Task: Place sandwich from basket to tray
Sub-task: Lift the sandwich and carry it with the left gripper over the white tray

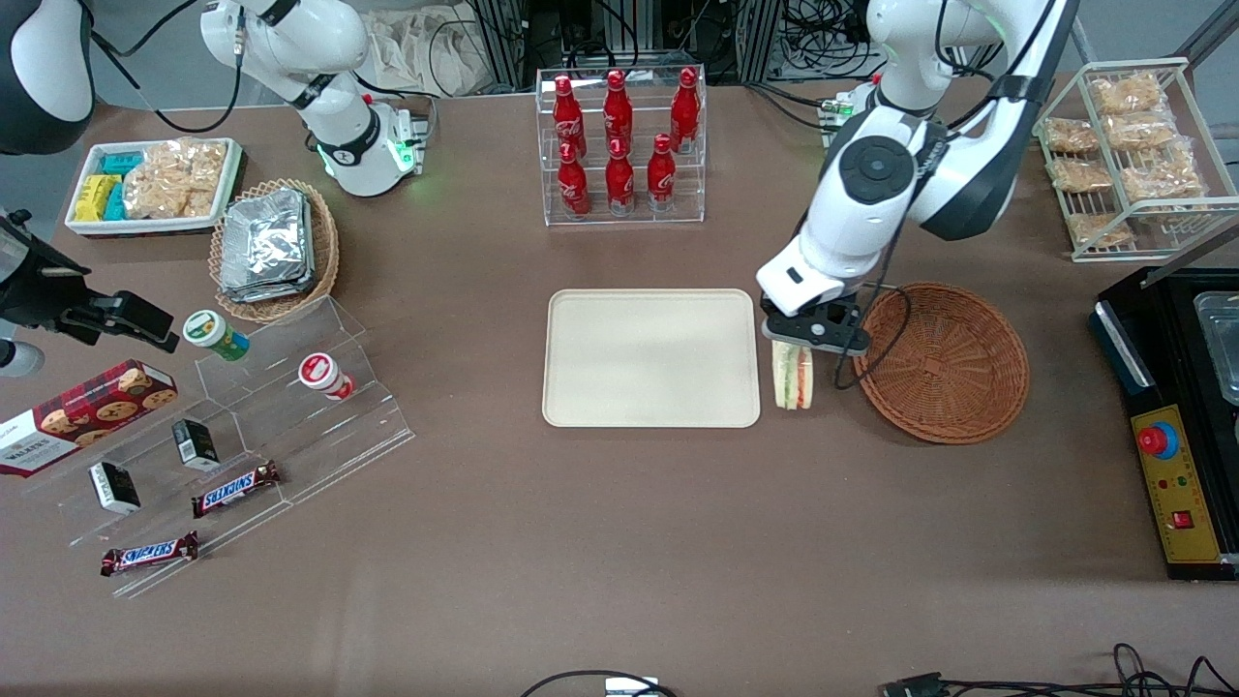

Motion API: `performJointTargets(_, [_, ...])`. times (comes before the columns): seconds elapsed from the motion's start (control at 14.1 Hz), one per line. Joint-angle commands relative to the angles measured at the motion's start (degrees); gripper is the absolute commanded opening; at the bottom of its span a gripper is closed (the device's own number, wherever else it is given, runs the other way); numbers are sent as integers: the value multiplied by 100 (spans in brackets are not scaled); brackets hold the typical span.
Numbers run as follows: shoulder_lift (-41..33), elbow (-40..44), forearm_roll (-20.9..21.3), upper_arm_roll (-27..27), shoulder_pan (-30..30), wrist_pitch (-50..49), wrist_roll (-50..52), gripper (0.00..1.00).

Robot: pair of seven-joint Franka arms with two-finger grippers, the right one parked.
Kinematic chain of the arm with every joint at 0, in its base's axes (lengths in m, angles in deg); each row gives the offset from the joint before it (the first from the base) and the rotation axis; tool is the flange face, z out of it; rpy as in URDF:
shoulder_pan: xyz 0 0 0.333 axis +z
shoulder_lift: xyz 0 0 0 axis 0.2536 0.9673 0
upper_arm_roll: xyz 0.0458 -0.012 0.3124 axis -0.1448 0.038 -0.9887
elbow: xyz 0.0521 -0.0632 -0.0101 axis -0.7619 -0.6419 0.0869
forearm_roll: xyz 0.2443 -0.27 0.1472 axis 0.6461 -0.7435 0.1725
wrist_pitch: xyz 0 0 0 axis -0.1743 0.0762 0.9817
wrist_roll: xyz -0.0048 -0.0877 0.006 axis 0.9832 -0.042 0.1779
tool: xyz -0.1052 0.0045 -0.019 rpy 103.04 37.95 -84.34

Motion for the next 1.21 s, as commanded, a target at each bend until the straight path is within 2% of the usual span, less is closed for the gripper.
performJointTargets(0.0, [481, 312, 464, 326, -32, -85, 721, 13])
performJointTargets(0.14, [709, 347, 702, 327, -278, 2, 1100, 13])
performJointTargets(0.71, [1545, 365, 817, 344, -576, 354, 1313, 13])
performJointTargets(0.85, [1589, 365, 818, 292, -779, 415, 1313, 14])
performJointTargets(1.14, [1730, 330, 922, 292, -789, 512, 1313, 14])
